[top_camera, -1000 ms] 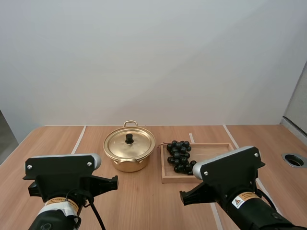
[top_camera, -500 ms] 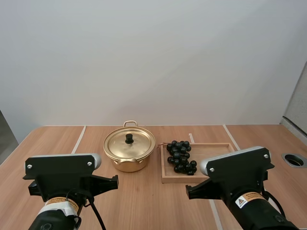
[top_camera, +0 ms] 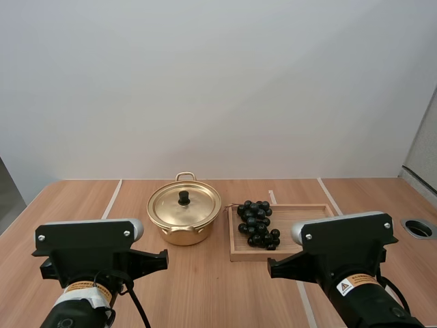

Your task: Open the pot, put the pineapple inside, and close it

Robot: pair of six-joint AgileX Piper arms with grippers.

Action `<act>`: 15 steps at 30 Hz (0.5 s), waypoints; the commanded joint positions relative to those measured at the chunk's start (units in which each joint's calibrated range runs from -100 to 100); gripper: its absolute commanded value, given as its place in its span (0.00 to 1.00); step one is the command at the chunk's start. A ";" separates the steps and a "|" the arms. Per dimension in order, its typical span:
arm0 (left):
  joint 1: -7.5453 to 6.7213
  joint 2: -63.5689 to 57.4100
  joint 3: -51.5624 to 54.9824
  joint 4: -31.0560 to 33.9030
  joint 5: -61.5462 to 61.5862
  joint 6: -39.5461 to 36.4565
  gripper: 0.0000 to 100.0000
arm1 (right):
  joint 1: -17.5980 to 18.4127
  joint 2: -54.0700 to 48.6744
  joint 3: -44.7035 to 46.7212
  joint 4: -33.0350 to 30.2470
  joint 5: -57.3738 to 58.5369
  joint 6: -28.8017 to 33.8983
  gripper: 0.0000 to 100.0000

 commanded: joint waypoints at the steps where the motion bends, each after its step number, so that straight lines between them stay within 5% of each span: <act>1: 0.20 -0.22 0.12 0.34 -0.91 -0.30 0.00 | -0.19 -0.36 0.00 -2.43 -0.35 3.72 0.00; 7: 0.20 -0.22 0.12 0.34 -0.91 -0.30 0.00 | -0.19 -0.36 0.00 -9.63 6.04 9.13 0.00; 15: 0.20 -0.22 0.12 0.34 -0.91 -0.30 0.00 | -0.19 -0.36 0.00 -9.74 6.04 10.00 0.00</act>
